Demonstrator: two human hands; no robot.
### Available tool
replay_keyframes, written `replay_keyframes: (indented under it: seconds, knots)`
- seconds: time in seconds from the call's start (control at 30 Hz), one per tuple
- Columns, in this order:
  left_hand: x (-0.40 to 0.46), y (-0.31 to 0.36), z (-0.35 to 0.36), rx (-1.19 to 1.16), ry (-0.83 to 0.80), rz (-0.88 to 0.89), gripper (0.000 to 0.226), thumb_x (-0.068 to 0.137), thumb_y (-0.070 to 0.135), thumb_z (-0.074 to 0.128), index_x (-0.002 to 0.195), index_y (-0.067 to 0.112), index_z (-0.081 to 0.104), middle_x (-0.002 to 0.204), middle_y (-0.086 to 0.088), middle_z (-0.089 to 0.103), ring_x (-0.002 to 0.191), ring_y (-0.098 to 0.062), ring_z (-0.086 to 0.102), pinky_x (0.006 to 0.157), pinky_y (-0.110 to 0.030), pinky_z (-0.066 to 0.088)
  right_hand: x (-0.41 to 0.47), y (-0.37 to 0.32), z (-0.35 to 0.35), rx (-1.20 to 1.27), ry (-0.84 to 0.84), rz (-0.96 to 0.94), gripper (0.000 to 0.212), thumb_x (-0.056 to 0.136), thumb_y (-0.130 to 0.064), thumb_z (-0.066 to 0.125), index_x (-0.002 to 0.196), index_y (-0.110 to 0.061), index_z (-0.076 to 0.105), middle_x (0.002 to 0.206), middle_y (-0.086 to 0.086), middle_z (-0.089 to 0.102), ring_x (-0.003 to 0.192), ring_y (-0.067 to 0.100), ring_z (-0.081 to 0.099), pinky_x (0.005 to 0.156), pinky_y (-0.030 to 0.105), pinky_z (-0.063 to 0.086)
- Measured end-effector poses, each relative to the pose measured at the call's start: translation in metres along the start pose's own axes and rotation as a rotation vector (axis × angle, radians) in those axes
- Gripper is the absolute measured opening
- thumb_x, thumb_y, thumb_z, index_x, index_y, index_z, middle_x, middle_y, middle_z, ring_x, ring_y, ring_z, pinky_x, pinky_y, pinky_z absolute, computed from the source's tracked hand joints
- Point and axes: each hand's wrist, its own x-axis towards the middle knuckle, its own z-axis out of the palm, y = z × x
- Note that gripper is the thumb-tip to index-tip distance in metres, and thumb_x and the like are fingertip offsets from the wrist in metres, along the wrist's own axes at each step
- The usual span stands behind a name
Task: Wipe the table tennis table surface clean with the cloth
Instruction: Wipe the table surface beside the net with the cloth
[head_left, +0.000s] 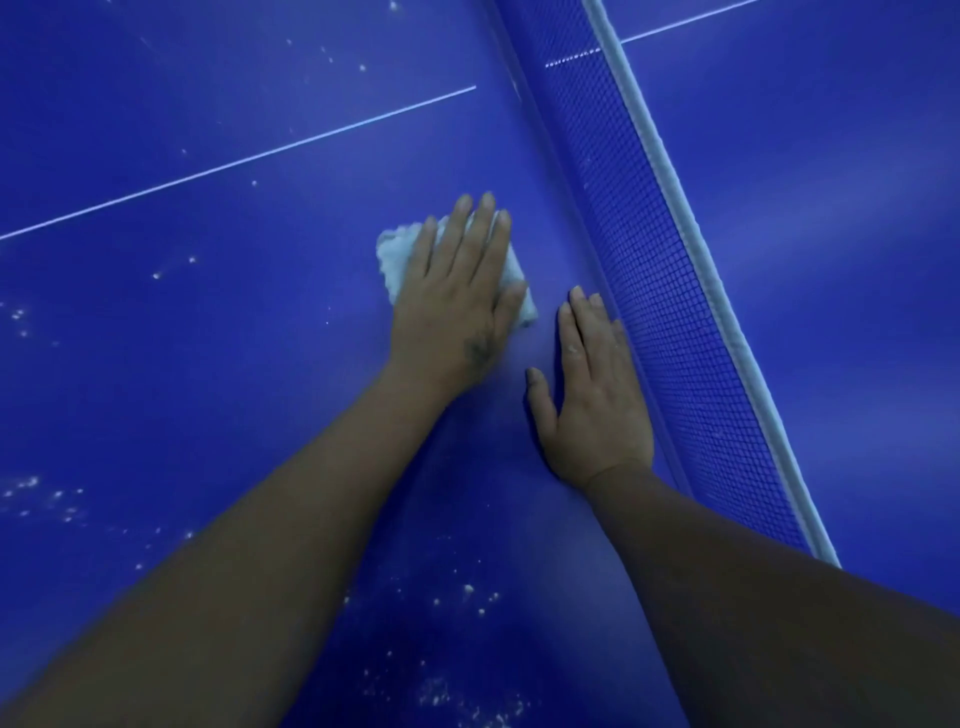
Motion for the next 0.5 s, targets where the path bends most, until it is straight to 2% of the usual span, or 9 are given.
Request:
replay_keyframes:
  seconds: [0.1,0.23,0.37,0.5]
  knots:
    - [0.057,-0.036,0.004,0.014,-0.030,0.095,0.063,0.116,0.042,0.020,0.165,0.005,0.029,0.173,-0.014,0.027,0.162,-0.032,0.022,0.131,-0.056,0.015,0.000,-0.001,-0.001,0.008,0.009,0.003,0.068,0.110,-0.036,0.048,0.163,0.003,0.033,0.174,0.015,0.026,0.163,0.030,0.021,0.131,0.053,0.023]
    - [0.086,-0.095,-0.011,-0.002,-0.082,-0.145,0.071,0.112,0.052,0.019,0.167,0.007,0.024,0.177,-0.009,0.016,0.164,-0.031,0.009,0.131,-0.059,0.002,0.001,0.000,-0.002,-0.008,-0.023,0.010,0.068,0.111,-0.038,0.047,0.164,0.003,0.031,0.175,0.012,0.023,0.164,0.028,0.017,0.132,0.052,0.021]
    - [0.037,-0.117,-0.021,-0.022,-0.042,-0.396,0.071,0.111,0.059,0.023,0.164,0.014,0.031,0.176,-0.003,0.019,0.164,-0.028,0.008,0.130,-0.063,0.000,0.000,0.000,-0.002,0.004,-0.035,0.018,0.068,0.112,-0.038,0.046,0.164,0.002,0.030,0.176,0.011,0.022,0.165,0.027,0.015,0.133,0.051,0.020]
    - [-0.052,-0.071,-0.021,0.013,0.013,-0.504,0.064,0.114,0.052,0.028,0.164,0.013,0.032,0.176,-0.006,0.021,0.164,-0.030,0.012,0.130,-0.063,0.006,-0.001,0.000,-0.002,0.006,-0.037,0.019,0.068,0.111,-0.038,0.046,0.165,0.001,0.029,0.176,0.011,0.021,0.165,0.027,0.015,0.133,0.050,0.018]
